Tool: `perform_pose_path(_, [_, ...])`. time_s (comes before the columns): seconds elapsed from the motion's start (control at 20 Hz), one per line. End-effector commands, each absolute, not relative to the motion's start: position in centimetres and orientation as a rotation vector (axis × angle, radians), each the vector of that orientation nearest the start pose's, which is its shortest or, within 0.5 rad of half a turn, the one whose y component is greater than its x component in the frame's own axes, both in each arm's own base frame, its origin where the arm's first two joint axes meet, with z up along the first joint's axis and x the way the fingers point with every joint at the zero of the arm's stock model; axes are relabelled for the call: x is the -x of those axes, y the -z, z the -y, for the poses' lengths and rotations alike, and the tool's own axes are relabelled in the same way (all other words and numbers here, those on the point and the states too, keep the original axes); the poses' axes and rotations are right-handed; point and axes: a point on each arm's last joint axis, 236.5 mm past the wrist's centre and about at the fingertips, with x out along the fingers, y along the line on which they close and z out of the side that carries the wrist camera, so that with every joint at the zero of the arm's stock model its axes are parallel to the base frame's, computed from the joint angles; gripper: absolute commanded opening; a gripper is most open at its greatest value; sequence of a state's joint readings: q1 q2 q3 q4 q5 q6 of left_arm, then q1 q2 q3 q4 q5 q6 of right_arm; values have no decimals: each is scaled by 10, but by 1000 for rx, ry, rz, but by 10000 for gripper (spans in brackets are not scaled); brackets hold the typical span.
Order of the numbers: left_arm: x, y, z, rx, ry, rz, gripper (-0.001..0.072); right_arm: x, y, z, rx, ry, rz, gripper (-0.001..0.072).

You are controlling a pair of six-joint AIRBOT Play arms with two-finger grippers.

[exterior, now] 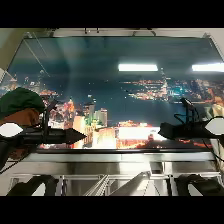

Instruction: Fold the shirts.

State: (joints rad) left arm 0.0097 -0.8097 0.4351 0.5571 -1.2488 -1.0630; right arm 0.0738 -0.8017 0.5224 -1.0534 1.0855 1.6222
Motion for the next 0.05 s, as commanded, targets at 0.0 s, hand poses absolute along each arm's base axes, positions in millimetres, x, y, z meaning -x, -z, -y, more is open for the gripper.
perform_pose_path(0.0, [-198,-8,189,619,795,-1256,18,-226,35,-121,-511,-247,-1360,22])
